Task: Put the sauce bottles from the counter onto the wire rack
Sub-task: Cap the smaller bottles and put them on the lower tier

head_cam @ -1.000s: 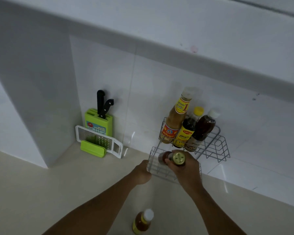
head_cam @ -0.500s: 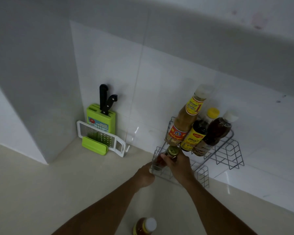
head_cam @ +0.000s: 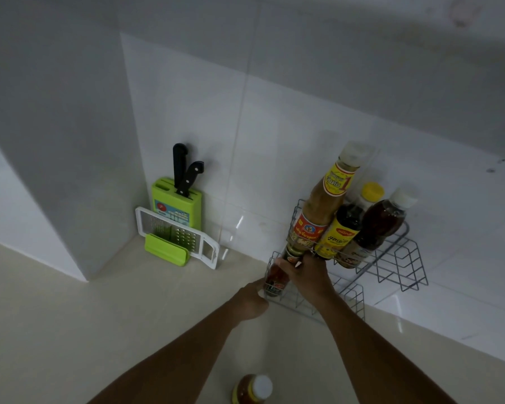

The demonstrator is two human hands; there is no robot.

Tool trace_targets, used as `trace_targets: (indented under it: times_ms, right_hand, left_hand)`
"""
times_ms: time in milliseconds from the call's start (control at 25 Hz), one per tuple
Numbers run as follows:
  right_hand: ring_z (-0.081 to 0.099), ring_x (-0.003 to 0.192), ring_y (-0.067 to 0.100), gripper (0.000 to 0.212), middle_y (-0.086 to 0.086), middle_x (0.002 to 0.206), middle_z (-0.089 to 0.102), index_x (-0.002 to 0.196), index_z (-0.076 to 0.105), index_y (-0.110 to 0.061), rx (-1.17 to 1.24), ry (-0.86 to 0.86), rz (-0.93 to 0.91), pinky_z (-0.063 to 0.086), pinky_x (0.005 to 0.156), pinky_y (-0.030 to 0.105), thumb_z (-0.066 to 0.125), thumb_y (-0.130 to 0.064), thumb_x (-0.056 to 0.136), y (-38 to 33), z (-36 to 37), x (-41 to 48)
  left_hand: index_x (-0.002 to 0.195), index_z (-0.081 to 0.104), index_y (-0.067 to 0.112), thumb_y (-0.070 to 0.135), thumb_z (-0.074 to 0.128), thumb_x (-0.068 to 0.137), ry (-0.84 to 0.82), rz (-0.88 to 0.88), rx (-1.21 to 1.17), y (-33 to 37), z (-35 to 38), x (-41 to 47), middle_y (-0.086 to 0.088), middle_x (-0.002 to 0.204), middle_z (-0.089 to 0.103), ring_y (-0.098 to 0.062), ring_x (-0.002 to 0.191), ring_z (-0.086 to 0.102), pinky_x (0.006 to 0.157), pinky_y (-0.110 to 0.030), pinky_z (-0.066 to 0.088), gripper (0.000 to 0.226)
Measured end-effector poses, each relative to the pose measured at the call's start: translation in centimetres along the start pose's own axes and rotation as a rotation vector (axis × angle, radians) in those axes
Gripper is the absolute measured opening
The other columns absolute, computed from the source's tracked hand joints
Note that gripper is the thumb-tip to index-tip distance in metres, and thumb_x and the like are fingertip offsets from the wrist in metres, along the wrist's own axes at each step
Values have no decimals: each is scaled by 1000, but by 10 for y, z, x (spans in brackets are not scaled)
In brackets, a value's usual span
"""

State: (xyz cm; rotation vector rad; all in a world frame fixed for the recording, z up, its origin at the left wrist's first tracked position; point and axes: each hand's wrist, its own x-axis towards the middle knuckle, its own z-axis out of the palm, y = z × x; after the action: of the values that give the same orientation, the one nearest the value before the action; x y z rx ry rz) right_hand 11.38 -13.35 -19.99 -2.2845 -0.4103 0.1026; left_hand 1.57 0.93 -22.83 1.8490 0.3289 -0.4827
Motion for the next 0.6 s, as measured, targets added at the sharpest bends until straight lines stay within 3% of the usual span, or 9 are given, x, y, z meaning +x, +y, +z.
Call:
trace_targets:
  times_ms: [80,200,280,400,520,600]
  right_hand:
    - [66,98,19,49,5,108,71,115,69,-10,-1,5,27,53,78,23,82,-40,79,-1,1,-1]
    - [68,98,20,54,4,109,72,118,68,-12,7,11,47,58,85,39,83,-43,76,-4,-1,-3]
    - [68,96,19,52,1,106,72,116,68,-13,16,26,55,56,83,35,84,-41,76,-9,-2,-4]
    - [62,95,16,48,-3,103,67,116,68,-12,34,64,50,45,82,26,86,-33,76,-19,-5,-8]
    - [65,100,19,55,0,110,70,120,67,-13,63,66,56,46,85,28,88,-32,73,-18,-4,-8]
    - [68,101,21,56,3,112,72,120,67,-12,63,44,85,49,82,26,89,-33,72,-16,-4,-9]
  left_hand:
    - [148,36,31,4,48,82,-12,4,-9,0,-1,-1,-3,147,50,-19,102,62,72,-22,49,73]
    - [149,36,25,1,50,85,-5,-5,-47,0,-1,-7,-4,152,44,-14,121,53,94,-30,51,70]
    - [149,36,21,1,52,87,11,-29,-68,-1,-2,-11,-7,152,43,-17,134,46,103,-33,49,67]
    - [150,34,21,2,53,89,14,-38,-78,-1,-3,-19,-8,152,43,-19,136,46,101,-30,48,66]
    - [150,34,21,4,52,91,9,-33,-60,-2,-4,-21,-6,152,44,-19,136,46,97,-24,47,65]
    - [150,34,21,6,54,90,10,-41,-48,-3,-3,-21,-8,151,44,-21,134,49,103,-29,47,65]
